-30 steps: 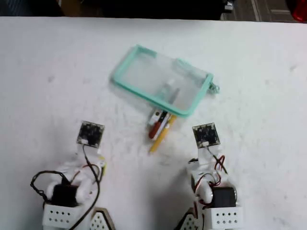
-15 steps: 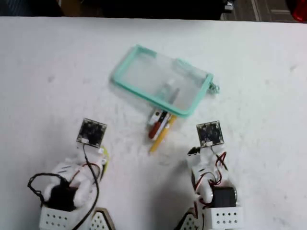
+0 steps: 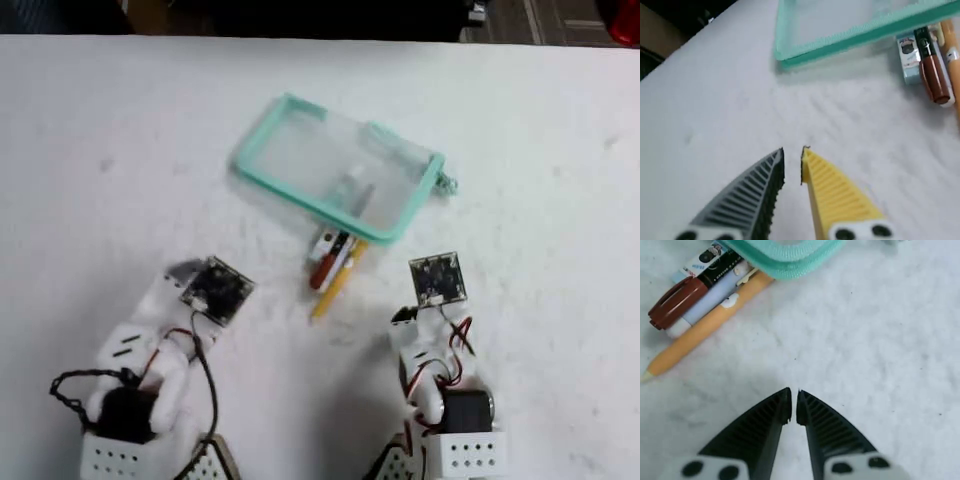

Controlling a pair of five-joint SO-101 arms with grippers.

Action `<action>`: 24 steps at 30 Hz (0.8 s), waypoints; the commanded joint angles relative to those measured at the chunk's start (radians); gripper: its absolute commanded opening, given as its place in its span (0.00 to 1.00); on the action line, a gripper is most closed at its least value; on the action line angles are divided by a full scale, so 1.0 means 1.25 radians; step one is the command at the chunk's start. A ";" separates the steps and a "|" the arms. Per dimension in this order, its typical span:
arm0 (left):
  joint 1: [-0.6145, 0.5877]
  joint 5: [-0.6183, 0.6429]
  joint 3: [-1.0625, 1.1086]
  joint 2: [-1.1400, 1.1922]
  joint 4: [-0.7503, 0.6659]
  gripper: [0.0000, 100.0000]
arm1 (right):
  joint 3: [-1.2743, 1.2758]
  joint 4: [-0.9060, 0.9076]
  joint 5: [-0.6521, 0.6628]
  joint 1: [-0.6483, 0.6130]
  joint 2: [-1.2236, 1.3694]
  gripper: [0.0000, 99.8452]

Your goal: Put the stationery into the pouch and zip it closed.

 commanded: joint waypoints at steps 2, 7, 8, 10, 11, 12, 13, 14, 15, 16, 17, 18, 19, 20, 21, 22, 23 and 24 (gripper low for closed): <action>0.002 0.006 -0.061 -0.009 -0.106 0.09 | 0.007 -0.012 0.009 0.002 -0.008 0.02; 0.017 0.140 -0.209 -0.009 -0.137 0.09 | 0.007 -0.010 0.009 0.002 -0.008 0.02; 0.017 0.140 -0.211 -0.009 -0.166 0.09 | 0.007 -0.010 0.009 0.002 -0.008 0.02; 0.017 0.141 -0.209 -0.006 -0.220 0.09 | 0.007 -0.010 0.009 0.002 -0.008 0.02; 0.017 0.145 -0.200 -0.006 -0.239 0.09 | 0.007 -0.010 0.009 0.002 -0.008 0.02; 0.018 0.146 -0.189 -0.006 -0.254 0.09 | 0.007 -0.010 0.006 0.002 -0.008 0.02; 0.018 0.152 -0.178 -0.004 -0.261 0.09 | 0.007 -0.010 0.005 0.002 -0.008 0.02; 0.018 0.171 -0.162 -0.004 -0.266 0.09 | 0.007 -0.010 0.005 0.002 -0.008 0.02; 0.017 0.193 -0.149 -0.004 -0.266 0.09 | 0.007 -0.010 0.006 0.002 -0.008 0.02; 0.017 0.207 -0.136 -0.004 -0.266 0.09 | 0.007 -0.010 0.005 0.002 -0.008 0.02; 0.017 0.217 -0.126 -0.004 -0.266 0.09 | 0.007 -0.010 0.005 0.002 -0.008 0.02; 0.017 0.221 -0.120 -0.004 -0.266 0.09 | 0.007 -0.010 0.005 0.002 -0.008 0.02; 0.017 0.221 -0.115 -0.004 -0.266 0.09 | 0.007 -0.010 0.006 0.002 -0.006 0.02; 0.017 0.221 -0.114 -0.004 -0.266 0.09 | 0.007 -0.009 0.009 0.002 -0.003 0.02; 0.017 0.220 -0.112 -0.004 -0.263 0.09 | 0.007 -0.001 0.009 0.006 -0.003 0.02; 0.017 0.220 -0.112 -0.004 -0.260 0.09 | 0.007 0.020 0.009 0.007 -0.003 0.02; 0.017 0.220 -0.112 -0.004 -0.255 0.09 | 0.007 0.046 0.004 0.007 -0.003 0.02; 0.017 0.218 -0.112 -0.004 -0.250 0.09 | 0.007 0.068 0.004 0.003 -0.008 0.02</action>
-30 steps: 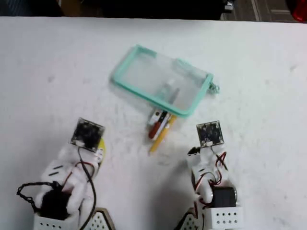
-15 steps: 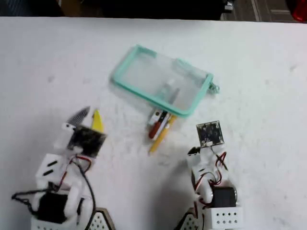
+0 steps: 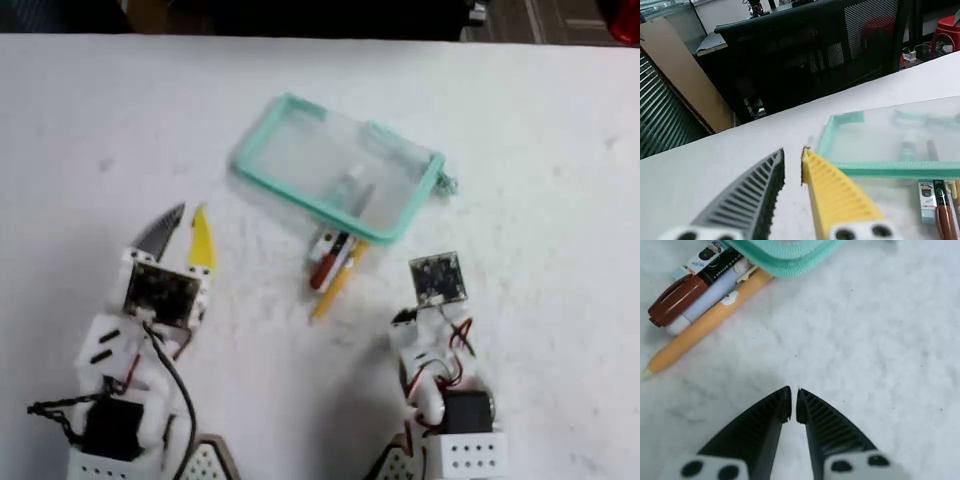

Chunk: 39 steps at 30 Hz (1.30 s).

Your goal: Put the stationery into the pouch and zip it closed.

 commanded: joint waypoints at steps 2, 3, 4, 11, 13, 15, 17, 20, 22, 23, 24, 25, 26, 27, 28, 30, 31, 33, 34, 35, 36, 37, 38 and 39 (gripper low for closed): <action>0.008 0.011 -0.005 -0.003 -0.007 0.09 | 0.007 0.057 0.002 0.002 -0.008 0.02; 0.008 0.011 -0.005 -0.003 -0.006 0.09 | 0.007 0.057 0.002 0.001 -0.008 0.02; 0.008 0.011 -0.005 -0.003 -0.004 0.09 | 0.007 0.057 0.002 0.001 -0.008 0.02; 0.003 0.010 -0.068 0.134 -0.007 0.09 | 0.007 0.057 0.010 0.001 -0.008 0.02; 0.007 -0.001 -0.131 0.260 -0.002 0.09 | 0.007 0.061 0.010 0.001 -0.008 0.02; 0.007 -0.020 -0.196 0.391 0.012 0.09 | 0.007 0.061 0.010 0.001 -0.008 0.02; 0.003 -0.016 -0.250 0.508 0.028 0.09 | 0.007 0.062 0.010 0.002 -0.007 0.02; 0.003 -0.020 -0.291 0.633 0.025 0.09 | 0.007 0.062 0.007 0.008 -0.007 0.02; 0.003 -0.022 -0.311 0.709 0.009 0.09 | 0.007 0.062 0.007 0.008 -0.004 0.02; 0.003 -0.022 -0.318 0.744 0.004 0.09 | 0.007 0.062 0.007 0.008 -0.004 0.02; 0.003 -0.023 -0.328 0.781 0.002 0.09 | 0.007 0.062 0.009 0.008 -0.004 0.02; 0.007 -0.023 -0.339 0.818 0.005 0.09 | 0.007 0.062 0.009 0.008 -0.004 0.02; 0.010 -0.023 -0.349 0.849 0.005 0.09 | 0.007 0.062 0.009 0.009 -0.003 0.02; 0.020 -0.023 -0.356 0.877 0.007 0.09 | 0.007 0.062 0.010 0.009 -0.003 0.02; 0.030 -0.023 -0.363 0.900 0.010 0.09 | 0.007 0.062 0.010 0.009 -0.003 0.02; 0.058 -0.023 -0.365 0.913 0.011 0.09 | 0.007 0.062 0.010 0.009 -0.008 0.02; 0.067 -0.023 -0.361 0.908 0.014 0.09 | 0.007 0.062 0.010 0.015 -0.008 0.02; 0.068 -0.026 -0.349 0.887 0.028 0.09 | 0.007 0.057 0.010 0.036 -0.009 0.02; 0.067 -0.026 -0.338 0.872 0.022 0.09 | 0.007 0.057 0.010 0.042 -0.009 0.02; 0.064 -0.026 -0.323 0.856 0.011 0.09 | 0.007 0.057 0.010 0.046 -0.009 0.02; 0.053 -0.026 -0.306 0.838 -0.005 0.09 | 0.007 0.057 0.010 0.047 -0.009 0.02; 0.042 -0.020 -0.286 0.819 -0.026 0.09 | 0.007 0.057 0.010 0.047 -0.009 0.02; 0.031 -0.018 -0.268 0.806 -0.048 0.09 | 0.007 0.057 0.010 0.047 -0.009 0.02; 0.023 -0.017 -0.254 0.796 -0.063 0.09 | 0.007 0.057 0.010 0.047 -0.009 0.02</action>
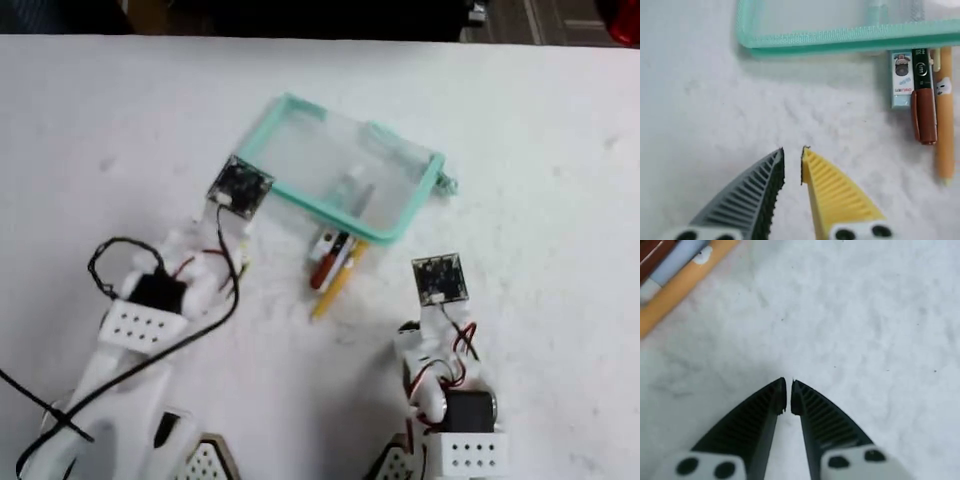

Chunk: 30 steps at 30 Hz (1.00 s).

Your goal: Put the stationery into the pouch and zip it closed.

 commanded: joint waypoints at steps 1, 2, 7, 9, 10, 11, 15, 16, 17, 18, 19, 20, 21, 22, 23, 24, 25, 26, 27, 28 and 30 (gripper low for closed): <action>-0.036 -0.002 0.038 -0.077 -0.074 0.09 | 0.007 0.003 0.009 0.009 -0.009 0.02; -0.039 0.001 0.039 -0.074 -0.074 0.09 | 0.007 0.003 0.009 0.010 -0.009 0.02; -0.041 0.068 0.023 -0.024 -0.071 0.09 | 0.007 0.003 0.009 0.010 -0.009 0.02; -0.041 0.075 0.007 0.018 -0.071 0.09 | 0.007 0.003 0.009 0.010 -0.009 0.02; -0.041 0.075 -0.001 0.041 -0.071 0.09 | 0.007 0.006 0.009 0.010 -0.009 0.02; -0.041 0.075 -0.009 0.063 -0.074 0.09 | 0.007 0.006 0.009 0.010 -0.009 0.02; -0.035 0.075 -0.031 0.125 -0.076 0.09 | 0.007 0.007 0.009 0.010 -0.009 0.02; -0.035 0.075 -0.034 0.129 -0.076 0.09 | 0.007 0.007 0.009 0.010 -0.009 0.02; -0.035 0.075 -0.037 0.128 -0.076 0.09 | 0.007 0.007 0.009 0.010 -0.009 0.02; -0.035 0.075 -0.037 0.128 -0.076 0.09 | 0.007 0.007 0.009 0.010 -0.009 0.02; -0.035 0.075 -0.037 0.128 -0.076 0.09 | 0.007 0.007 0.009 0.010 -0.009 0.02; -0.035 0.075 -0.037 0.128 -0.077 0.09 | 0.007 0.007 0.009 0.010 -0.008 0.02; -0.036 0.074 -0.034 0.128 -0.079 0.09 | 0.007 0.007 0.009 0.010 -0.008 0.02; -0.037 0.074 -0.032 0.129 -0.088 0.09 | 0.007 0.007 0.009 0.010 -0.008 0.02; -0.040 0.074 -0.032 0.134 -0.098 0.09 | 0.007 0.007 0.009 0.010 -0.008 0.02; -0.041 0.075 -0.031 0.136 -0.103 0.09 | 0.007 0.007 0.009 0.010 -0.008 0.02; -0.042 0.075 -0.029 0.136 -0.104 0.09 | 0.007 0.007 0.009 0.010 -0.008 0.02; -0.042 0.072 -0.026 0.136 -0.106 0.09 | 0.007 0.007 0.009 0.010 -0.008 0.02; -0.042 0.072 -0.022 0.136 -0.110 0.09 | 0.007 0.004 0.009 0.010 -0.008 0.02; -0.042 0.072 -0.018 0.136 -0.119 0.09 | 0.007 0.002 0.009 0.009 -0.008 0.02; -0.042 0.072 -0.018 0.136 -0.128 0.09 | 0.007 -0.015 0.007 0.004 -0.009 0.02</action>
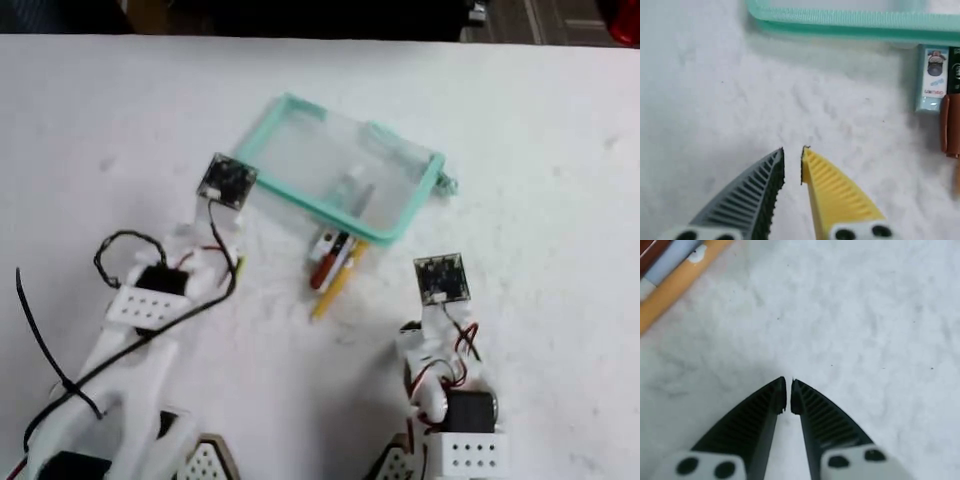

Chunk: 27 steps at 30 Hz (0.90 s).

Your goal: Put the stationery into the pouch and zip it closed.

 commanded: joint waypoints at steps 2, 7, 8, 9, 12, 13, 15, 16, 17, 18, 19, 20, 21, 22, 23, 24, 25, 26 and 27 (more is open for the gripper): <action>-0.006 0.007 -0.027 -0.003 -0.032 0.09 | 0.007 -0.077 0.002 0.004 -0.009 0.02; -0.003 0.002 -0.027 -0.004 -0.032 0.09 | 0.007 -0.152 0.001 0.085 -0.008 0.02; -0.003 0.004 -0.027 -0.004 -0.032 0.09 | 0.007 -0.166 0.001 0.106 -0.008 0.02; -0.003 0.005 -0.027 -0.004 -0.032 0.09 | 0.007 -0.179 0.001 0.123 -0.008 0.02; -0.003 0.006 -0.027 -0.004 -0.032 0.09 | 0.007 -0.187 0.001 0.160 -0.008 0.02; -0.003 0.007 -0.027 -0.004 -0.032 0.09 | 0.007 -0.185 0.001 0.168 -0.008 0.02; -0.003 0.007 -0.027 -0.004 -0.032 0.09 | 0.007 -0.182 0.009 0.175 -0.008 0.02; -0.002 0.007 -0.027 -0.004 -0.032 0.09 | 0.007 -0.175 0.009 0.175 -0.008 0.02; -0.002 0.007 -0.027 -0.004 -0.032 0.09 | 0.007 -0.161 0.010 0.171 -0.008 0.02; -0.002 0.007 -0.027 -0.004 -0.032 0.09 | 0.007 -0.152 0.010 0.170 -0.008 0.04; -0.003 0.007 -0.027 -0.004 -0.032 0.09 | 0.007 -0.143 0.010 0.170 -0.008 0.07; -0.003 0.007 -0.027 -0.004 -0.032 0.09 | 0.007 -0.132 0.010 0.170 -0.008 0.10; -0.003 0.007 -0.027 -0.004 -0.032 0.09 | 0.007 -0.118 0.010 0.170 -0.008 0.14; -0.003 0.007 -0.027 -0.004 -0.032 0.09 | 0.007 -0.107 0.010 0.171 -0.009 0.17; -0.004 0.007 -0.027 -0.004 -0.032 0.09 | 0.007 -0.102 0.010 0.174 -0.009 0.20; -0.004 0.007 -0.027 -0.004 -0.032 0.09 | 0.007 -0.101 0.010 0.174 -0.009 0.21; -0.004 0.007 -0.027 -0.004 -0.032 0.09 | 0.007 -0.101 0.010 0.174 -0.009 0.21; -0.004 0.007 -0.027 -0.004 -0.032 0.09 | 0.007 -0.102 0.010 0.174 -0.009 0.21; -0.004 0.007 -0.027 -0.004 -0.032 0.09 | 0.007 -0.102 0.010 0.174 -0.009 0.20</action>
